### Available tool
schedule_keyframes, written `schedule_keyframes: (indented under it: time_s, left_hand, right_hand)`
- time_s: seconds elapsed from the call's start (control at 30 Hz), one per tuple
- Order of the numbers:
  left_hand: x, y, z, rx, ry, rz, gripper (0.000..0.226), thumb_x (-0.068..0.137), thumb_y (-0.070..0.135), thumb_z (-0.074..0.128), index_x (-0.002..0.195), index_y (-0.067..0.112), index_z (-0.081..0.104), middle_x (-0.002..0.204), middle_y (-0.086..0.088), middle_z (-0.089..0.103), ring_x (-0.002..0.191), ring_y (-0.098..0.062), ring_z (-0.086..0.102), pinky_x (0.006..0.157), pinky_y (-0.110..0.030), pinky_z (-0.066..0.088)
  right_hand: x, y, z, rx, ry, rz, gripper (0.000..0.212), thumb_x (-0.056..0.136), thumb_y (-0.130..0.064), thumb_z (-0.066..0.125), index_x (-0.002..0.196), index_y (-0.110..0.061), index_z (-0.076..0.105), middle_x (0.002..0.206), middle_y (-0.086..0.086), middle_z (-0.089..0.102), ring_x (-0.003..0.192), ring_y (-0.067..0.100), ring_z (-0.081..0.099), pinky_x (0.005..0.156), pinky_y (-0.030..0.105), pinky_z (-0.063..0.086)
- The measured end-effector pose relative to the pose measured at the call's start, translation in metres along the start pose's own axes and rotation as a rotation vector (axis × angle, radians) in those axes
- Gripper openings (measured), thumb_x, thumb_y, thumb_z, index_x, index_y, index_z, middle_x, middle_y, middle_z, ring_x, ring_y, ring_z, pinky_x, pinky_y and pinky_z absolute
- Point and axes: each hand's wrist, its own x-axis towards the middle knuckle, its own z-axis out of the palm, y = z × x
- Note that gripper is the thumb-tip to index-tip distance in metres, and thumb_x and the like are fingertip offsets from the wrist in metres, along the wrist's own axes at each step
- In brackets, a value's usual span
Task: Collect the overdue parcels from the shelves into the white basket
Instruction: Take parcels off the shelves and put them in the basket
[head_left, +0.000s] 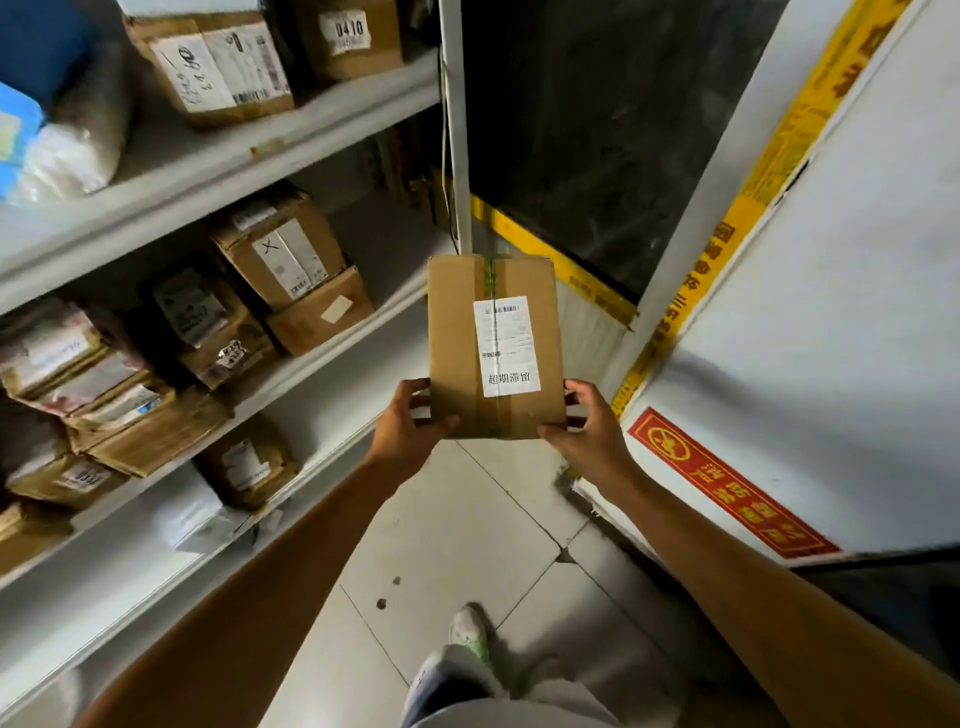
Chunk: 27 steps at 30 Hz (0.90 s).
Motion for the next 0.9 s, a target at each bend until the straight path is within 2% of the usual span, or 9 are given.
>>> schedule_keyframes:
  time_s: [0.07,0.27,0.37,0.43,0.53,0.73,0.8,0.9]
  left_hand:
    - [-0.010,0.001,0.008,0.011,-0.019,0.015,0.062,0.082,0.012,0.080,0.134,0.021,0.045,0.132,-0.005,0.054,0.112,-0.028,0.061,0.091,-0.052,0.057]
    - [-0.024,0.007,0.030,0.047,-0.135,0.051,0.066,0.084,0.011,0.078,0.140,0.017,0.043,0.132,-0.005,0.053,0.110,-0.025,0.061,0.094,-0.049,0.056]
    - [-0.023,0.012,0.039,0.094,-0.219,0.076,0.067,0.085,0.015,0.077,0.142,0.018,0.041,0.131,-0.002,0.053,0.103,-0.017,0.062,0.094,-0.047,0.056]
    - [-0.022,0.015,0.046,0.139,-0.277,0.094,0.066,0.087,0.017,0.076,0.142,0.020,0.040,0.130,0.001,0.052,0.101,-0.017,0.062,0.095,-0.048,0.056]
    - [-0.017,0.016,0.053,0.188,-0.354,0.153,0.064,0.087,0.019,0.076,0.141,0.019,0.042,0.132,-0.001,0.054,0.104,-0.021,0.064,0.095,-0.048,0.056]
    - [-0.001,0.002,0.048,0.220,-0.548,0.267,0.062,0.083,0.017,0.080,0.134,0.020,0.046,0.127,-0.005,0.060,0.102,-0.025,0.067,0.090,-0.047,0.057]
    - [0.003,-0.006,0.043,0.239,-0.607,0.285,0.058,0.080,0.018,0.083,0.127,0.026,0.049,0.124,-0.006,0.063,0.097,-0.024,0.068,0.089,-0.048,0.057]
    - [0.004,-0.013,0.040,0.248,-0.651,0.285,0.058,0.077,0.022,0.084,0.123,0.030,0.050,0.118,0.002,0.065,0.094,-0.019,0.068,0.089,-0.051,0.056]
  right_hand:
    - [-0.012,0.006,-0.009,0.007,0.012,0.001,0.066,0.077,-0.016,0.082,0.133,-0.021,0.048,0.126,0.001,0.059,0.109,0.019,0.061,0.077,0.018,0.056]
    - [-0.049,0.024,-0.029,0.066,0.108,0.023,0.061,0.078,-0.011,0.081,0.129,-0.020,0.049,0.124,0.002,0.063,0.110,0.024,0.064,0.090,0.039,0.058]
    - [-0.066,0.026,-0.034,0.112,0.185,0.096,0.060,0.078,-0.011,0.081,0.128,-0.022,0.049,0.120,-0.001,0.065,0.103,0.021,0.066,0.083,0.034,0.059]
    - [-0.077,0.029,-0.035,0.132,0.237,0.137,0.063,0.077,-0.011,0.082,0.130,-0.022,0.050,0.117,-0.002,0.067,0.099,0.018,0.067,0.070,0.027,0.060]
    - [-0.095,0.027,-0.032,0.175,0.336,0.194,0.060,0.077,-0.002,0.079,0.126,-0.019,0.051,0.109,-0.002,0.065,0.091,0.014,0.066,0.054,0.017,0.053]
    - [-0.131,0.028,0.004,0.158,0.528,0.308,0.062,0.079,-0.014,0.081,0.130,-0.025,0.047,0.110,-0.011,0.061,0.087,0.004,0.063,0.065,0.013,0.051]
    - [-0.146,0.026,0.020,0.182,0.600,0.337,0.065,0.080,-0.014,0.081,0.132,-0.025,0.045,0.113,-0.011,0.059,0.090,0.005,0.062,0.062,0.012,0.050]
    - [-0.165,0.020,0.037,0.205,0.654,0.368,0.063,0.082,-0.012,0.078,0.135,-0.024,0.044,0.115,-0.010,0.058,0.094,0.007,0.061,0.059,0.010,0.050]
